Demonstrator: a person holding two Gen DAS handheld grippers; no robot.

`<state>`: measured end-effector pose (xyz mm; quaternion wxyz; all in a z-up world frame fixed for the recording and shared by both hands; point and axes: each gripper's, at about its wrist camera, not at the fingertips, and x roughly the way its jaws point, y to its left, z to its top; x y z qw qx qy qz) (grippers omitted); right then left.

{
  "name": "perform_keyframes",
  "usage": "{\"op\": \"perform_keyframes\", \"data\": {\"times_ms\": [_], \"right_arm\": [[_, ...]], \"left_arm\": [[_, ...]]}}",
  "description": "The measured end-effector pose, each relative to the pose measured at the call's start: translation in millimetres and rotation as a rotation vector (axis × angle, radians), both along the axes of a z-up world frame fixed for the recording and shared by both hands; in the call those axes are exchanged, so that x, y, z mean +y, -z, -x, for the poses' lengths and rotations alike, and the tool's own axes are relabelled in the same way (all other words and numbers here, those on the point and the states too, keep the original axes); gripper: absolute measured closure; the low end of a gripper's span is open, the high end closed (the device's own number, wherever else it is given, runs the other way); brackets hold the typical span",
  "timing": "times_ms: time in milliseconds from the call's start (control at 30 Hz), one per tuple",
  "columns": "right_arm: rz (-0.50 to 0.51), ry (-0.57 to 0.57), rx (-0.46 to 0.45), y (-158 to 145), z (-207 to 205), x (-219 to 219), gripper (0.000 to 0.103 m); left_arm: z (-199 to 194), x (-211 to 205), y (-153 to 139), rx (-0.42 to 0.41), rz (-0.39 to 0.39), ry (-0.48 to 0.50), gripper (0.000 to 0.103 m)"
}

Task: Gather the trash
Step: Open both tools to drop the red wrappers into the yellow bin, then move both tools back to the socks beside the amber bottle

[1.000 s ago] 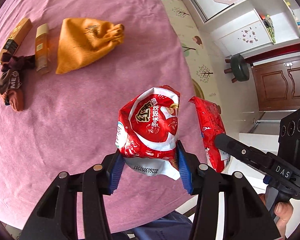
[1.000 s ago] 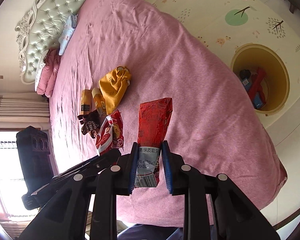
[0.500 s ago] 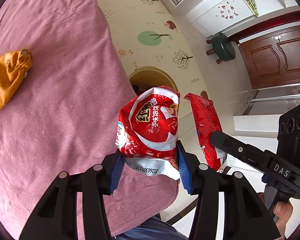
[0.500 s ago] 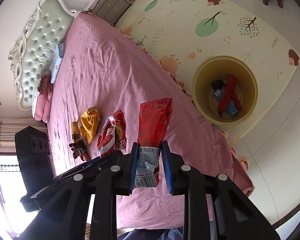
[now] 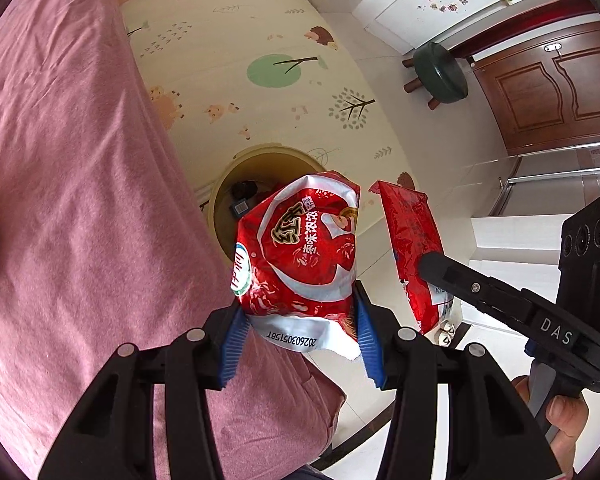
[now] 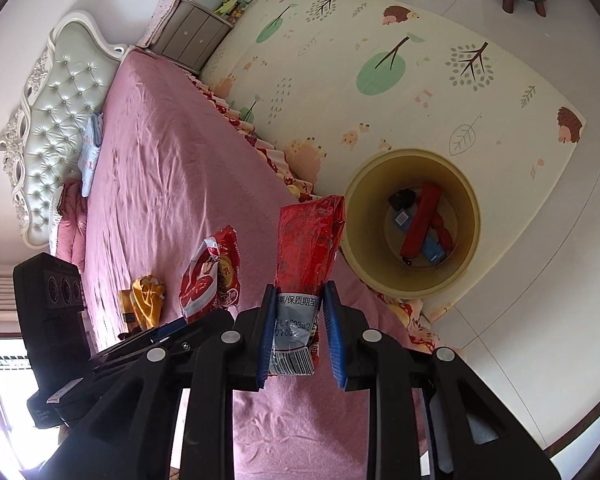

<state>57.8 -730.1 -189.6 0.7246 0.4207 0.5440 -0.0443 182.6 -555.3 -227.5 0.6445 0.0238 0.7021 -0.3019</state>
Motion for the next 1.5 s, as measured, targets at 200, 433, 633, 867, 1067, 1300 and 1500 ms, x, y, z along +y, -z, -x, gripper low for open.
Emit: {"op": "perform_keyframes", "data": {"times_ms": [200,433,633,867,1067,1300,1500], "right_arm": [[0.015,0.003,0.001,4,-14,-17,0.080],[-0.016,0.054,0.024,10,-15,-32,0.062],[0.002,0.056,0.039,7,-14,-32,0.062],[0.004,0.017,0.032,-3,-19,-10,0.062],[0.024,-0.054,0.016,-19,-26,26,0.059],[0.043,-0.167,-0.013,-37,-34,86,0.059],[0.031,-0.281,-0.028,-48,-38,156,0.059]], "left_arm": [[-14,-18,5,0.006,-0.001,0.011,0.054],[-23,-22,12,0.032,-0.012,-0.012,0.025],[-22,-17,13,0.034,-0.028,0.001,0.024],[-18,1,1,0.022,-0.023,-0.016,0.022],[-14,37,-14,0.001,-0.017,-0.058,0.021],[3,107,-26,-0.023,-0.030,-0.135,0.021],[21,188,-34,-0.041,-0.061,-0.242,0.020]]}}
